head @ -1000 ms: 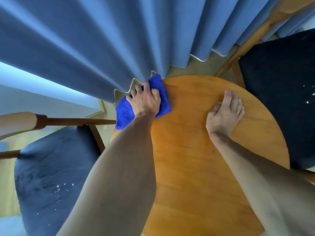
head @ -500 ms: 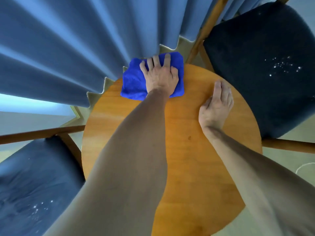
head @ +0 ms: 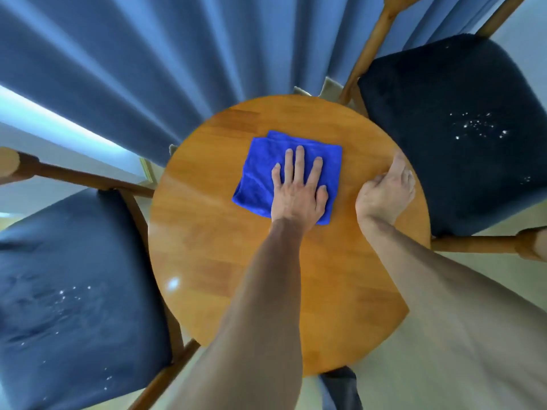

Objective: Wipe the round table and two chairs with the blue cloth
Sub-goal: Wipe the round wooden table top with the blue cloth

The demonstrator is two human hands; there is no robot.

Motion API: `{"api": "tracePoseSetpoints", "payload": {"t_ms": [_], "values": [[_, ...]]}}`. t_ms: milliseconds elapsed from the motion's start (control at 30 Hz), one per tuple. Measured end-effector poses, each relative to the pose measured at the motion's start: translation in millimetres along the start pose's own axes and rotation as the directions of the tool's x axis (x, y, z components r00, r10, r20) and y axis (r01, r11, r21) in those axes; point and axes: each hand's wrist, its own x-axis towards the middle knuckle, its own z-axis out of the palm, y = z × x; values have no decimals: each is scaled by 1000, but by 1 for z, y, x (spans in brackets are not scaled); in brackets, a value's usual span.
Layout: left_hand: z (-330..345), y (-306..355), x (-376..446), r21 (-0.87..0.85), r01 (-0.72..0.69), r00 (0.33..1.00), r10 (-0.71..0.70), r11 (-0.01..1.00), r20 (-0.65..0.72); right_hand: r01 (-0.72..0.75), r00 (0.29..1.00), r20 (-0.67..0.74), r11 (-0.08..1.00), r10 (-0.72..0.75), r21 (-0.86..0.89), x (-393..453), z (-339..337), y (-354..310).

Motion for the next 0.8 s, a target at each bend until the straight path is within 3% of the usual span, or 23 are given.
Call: {"api": "tracePoseSetpoints", "payload": {"t_ms": [200,333,500,633,800], "values": [[19,57,-82,-30,47,999,-47,998,17,206,973,118,977,-198,-61,-31,-42,54],[30,89,-136,-90,-1,998,6,996,61,344,922,214,937,-323,-67,-62,-58,91],[33,92,-188,-151,-23,995,38,988,93,370,903,294,916,-314,-158,-101,-62,109],[38,75,-216,-172,160,987,-154,972,50,390,889,313,912,-335,-131,-113,-52,93],[45,33,-235,-181,516,852,-524,837,5,409,876,315,908,-364,-90,-122,-31,61]]}}
